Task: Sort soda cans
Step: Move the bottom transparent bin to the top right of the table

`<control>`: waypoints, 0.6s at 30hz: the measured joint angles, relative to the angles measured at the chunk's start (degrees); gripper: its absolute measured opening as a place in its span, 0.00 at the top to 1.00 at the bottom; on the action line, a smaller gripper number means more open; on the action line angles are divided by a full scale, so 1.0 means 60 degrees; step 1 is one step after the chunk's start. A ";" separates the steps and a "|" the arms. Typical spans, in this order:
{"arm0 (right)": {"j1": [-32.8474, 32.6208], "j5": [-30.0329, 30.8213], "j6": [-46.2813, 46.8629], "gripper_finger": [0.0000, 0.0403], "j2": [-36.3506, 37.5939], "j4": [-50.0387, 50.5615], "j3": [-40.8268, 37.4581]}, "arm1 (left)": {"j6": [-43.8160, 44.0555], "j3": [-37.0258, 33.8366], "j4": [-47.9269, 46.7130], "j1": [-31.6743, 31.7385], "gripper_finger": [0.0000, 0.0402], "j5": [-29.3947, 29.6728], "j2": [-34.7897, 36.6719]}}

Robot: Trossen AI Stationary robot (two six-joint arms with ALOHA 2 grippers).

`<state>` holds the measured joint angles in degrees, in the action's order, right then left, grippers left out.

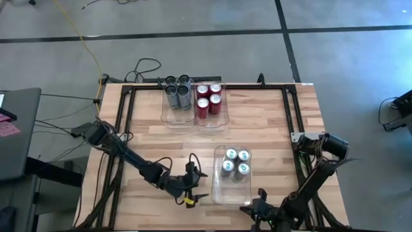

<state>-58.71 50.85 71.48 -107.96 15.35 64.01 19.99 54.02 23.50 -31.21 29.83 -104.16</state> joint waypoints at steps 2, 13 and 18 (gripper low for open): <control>0.0064 0.0071 0.0001 1.00 0.0000 0.0224 0.0000 | -0.0231 0.0000 0.0107 0.0236 0.08 0.0008 0.0000; 0.0562 0.0383 0.0183 1.00 0.0004 0.0918 0.0000 | -0.1137 0.0000 0.0150 0.1675 0.08 -0.1046 0.0000; 0.0626 0.0381 0.0217 1.00 0.0004 0.0915 0.0000 | -0.1438 0.0000 0.0274 0.2229 0.08 -0.1475 0.0000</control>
<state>-54.96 53.13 72.79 -107.94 20.84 64.01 11.37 54.02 25.14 -17.83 20.98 -104.16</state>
